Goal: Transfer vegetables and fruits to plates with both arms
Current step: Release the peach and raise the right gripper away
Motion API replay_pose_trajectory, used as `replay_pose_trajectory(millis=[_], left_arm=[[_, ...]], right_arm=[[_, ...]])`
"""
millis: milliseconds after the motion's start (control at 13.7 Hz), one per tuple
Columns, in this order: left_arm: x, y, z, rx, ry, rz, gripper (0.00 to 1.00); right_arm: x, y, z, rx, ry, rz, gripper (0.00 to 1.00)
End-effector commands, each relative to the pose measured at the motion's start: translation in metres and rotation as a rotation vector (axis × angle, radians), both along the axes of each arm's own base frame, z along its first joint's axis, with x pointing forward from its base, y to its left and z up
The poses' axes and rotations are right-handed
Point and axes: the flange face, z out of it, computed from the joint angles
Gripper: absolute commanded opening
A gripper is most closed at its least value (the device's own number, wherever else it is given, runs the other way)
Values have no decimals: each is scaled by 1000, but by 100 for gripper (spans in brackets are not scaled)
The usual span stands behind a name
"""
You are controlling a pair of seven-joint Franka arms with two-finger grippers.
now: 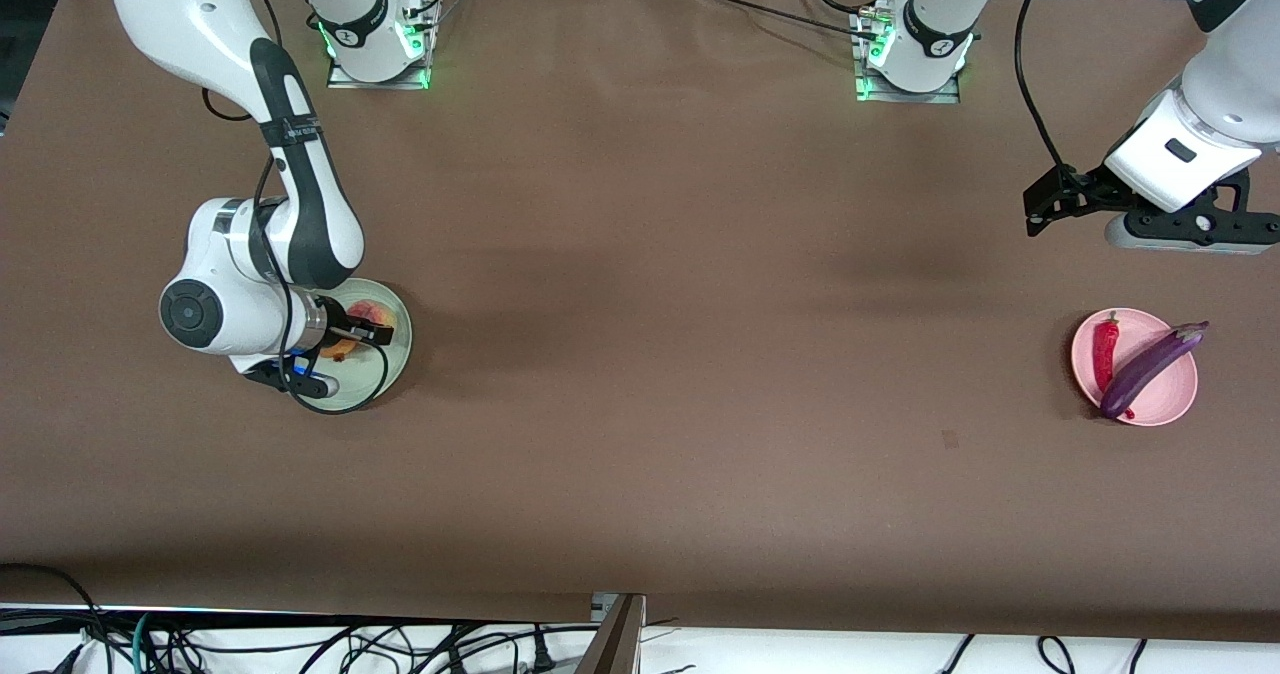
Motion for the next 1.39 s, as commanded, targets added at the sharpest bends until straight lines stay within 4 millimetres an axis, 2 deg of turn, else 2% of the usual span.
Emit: replay_pose_trajectory(millis=[0,73,220,366,513,586,733,879,952,1026,1172,1319], left_arm=[[-6,0,8,-16,1,-23,100],[-6,0,8,-16,1,-23,100],[-6,0,8,-16,1,-23,100],[-6,0,8,-16,1,-23,100],[-6,-1,8,-16,1,-25,100],[-6,-1,8,-16,1,-26,100],[-6,-1,8,-16,1,-25,100],[-6,-1,8,-16,1,-25,100],[-6,-1,8,-16,1,-25,100],[-6,-1,8,-16,1,-25,100],[-6,-1,8,-16,1,-25,100],[-6,-1,8,-16,1,-25,100]], right_arm=[[1,-6,21,17,-29,10,100],[6,-4,37,25,-60,14,100],[19,-17,68,24,-119,14,100],[28,-9,99,37,-102,37,100],[32,1,141,38,-63,58,100],[29,0,171,30,-92,76,100],[9,0,229,12,-124,112,100],[-19,-10,282,19,-117,130,100],[-36,-18,302,5,-112,142,100],[-51,-24,313,7,-113,146,100],[-78,-34,320,32,-137,145,100],[-82,-32,325,9,-153,203,100]])
